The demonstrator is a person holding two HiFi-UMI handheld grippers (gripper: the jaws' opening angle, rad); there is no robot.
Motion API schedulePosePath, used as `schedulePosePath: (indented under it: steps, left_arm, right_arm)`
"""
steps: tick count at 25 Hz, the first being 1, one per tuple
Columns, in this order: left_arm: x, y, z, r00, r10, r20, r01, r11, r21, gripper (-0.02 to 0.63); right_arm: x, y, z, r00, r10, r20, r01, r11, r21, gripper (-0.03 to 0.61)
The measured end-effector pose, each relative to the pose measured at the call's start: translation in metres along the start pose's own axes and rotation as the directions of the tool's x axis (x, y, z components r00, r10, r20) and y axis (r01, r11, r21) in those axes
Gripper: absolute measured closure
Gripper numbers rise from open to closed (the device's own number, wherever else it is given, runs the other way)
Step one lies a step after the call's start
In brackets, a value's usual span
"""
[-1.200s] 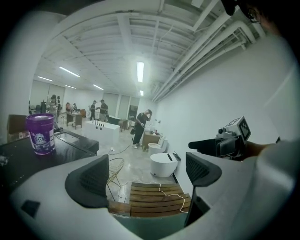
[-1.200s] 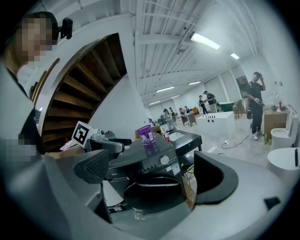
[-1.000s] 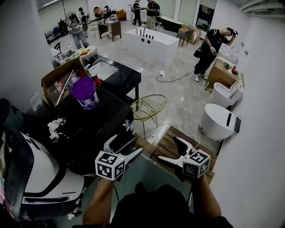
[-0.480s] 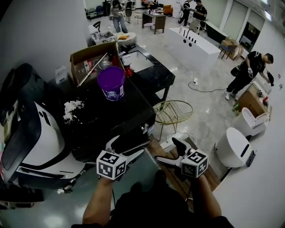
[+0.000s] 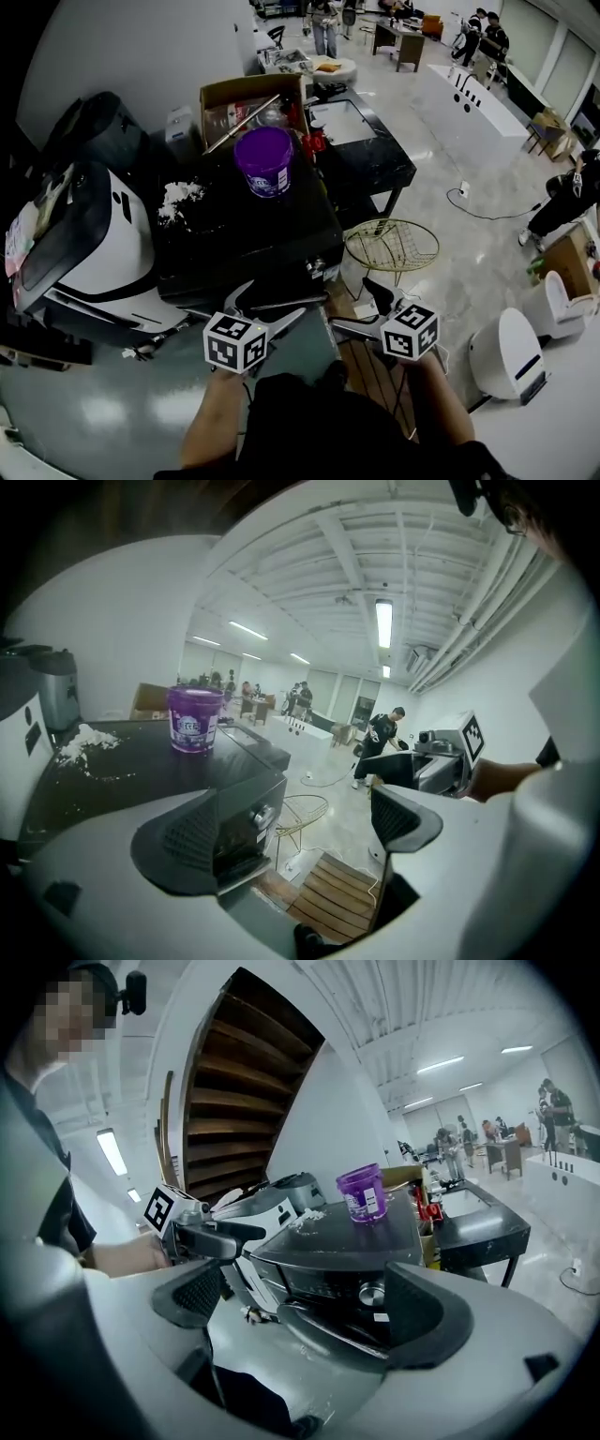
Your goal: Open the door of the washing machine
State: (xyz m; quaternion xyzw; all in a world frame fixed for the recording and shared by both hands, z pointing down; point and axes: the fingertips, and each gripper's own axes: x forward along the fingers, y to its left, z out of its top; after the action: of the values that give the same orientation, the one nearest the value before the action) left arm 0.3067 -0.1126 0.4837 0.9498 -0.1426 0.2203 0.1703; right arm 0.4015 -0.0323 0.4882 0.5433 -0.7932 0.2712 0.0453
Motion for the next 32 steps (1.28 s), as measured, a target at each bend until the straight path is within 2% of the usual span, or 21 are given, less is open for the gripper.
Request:
schedulePosePath:
  steps: [3, 8, 12, 17, 26, 32]
  left_arm:
    - [-0.008, 0.004, -0.01, 1.0, 0.029, -0.005, -0.029, 0.999, -0.03, 0.086]
    - [-0.029, 0.011, -0.018, 0.999, 0.04, 0.0, -0.04, 0.998, -0.038, 0.087]
    - [-0.041, 0.02, -0.039, 0.999, 0.034, -0.008, -0.034, 0.997, -0.065, 0.087]
    - [-0.037, 0.023, -0.075, 0.999, -0.012, -0.044, 0.003, 0.982, -0.187, 0.087]
    - [-0.012, 0.045, -0.096, 0.993, 0.016, -0.116, -0.039, 0.979, -0.201, 0.087]
    - [0.01, 0.068, -0.122, 0.986, 0.045, -0.163, -0.084, 0.968, -0.235, 0.088]
  right_arm:
    - [0.0, 0.005, -0.001, 1.0, 0.021, 0.007, -0.021, 1.0, 0.004, 0.021]
    - [0.005, 0.02, -0.013, 1.0, 0.02, -0.005, -0.02, 0.999, 0.039, 0.026]
    - [0.015, 0.036, -0.025, 0.999, 0.004, -0.042, -0.004, 1.0, 0.003, 0.029]
    - [0.024, 0.053, -0.056, 0.993, 0.026, -0.119, -0.027, 1.0, -0.004, 0.031]
    - [0.067, 0.022, -0.072, 0.976, 0.034, -0.213, -0.042, 0.999, -0.034, 0.043]
    - [0.1, -0.004, -0.105, 0.95, 0.067, -0.305, -0.077, 0.997, -0.022, 0.062]
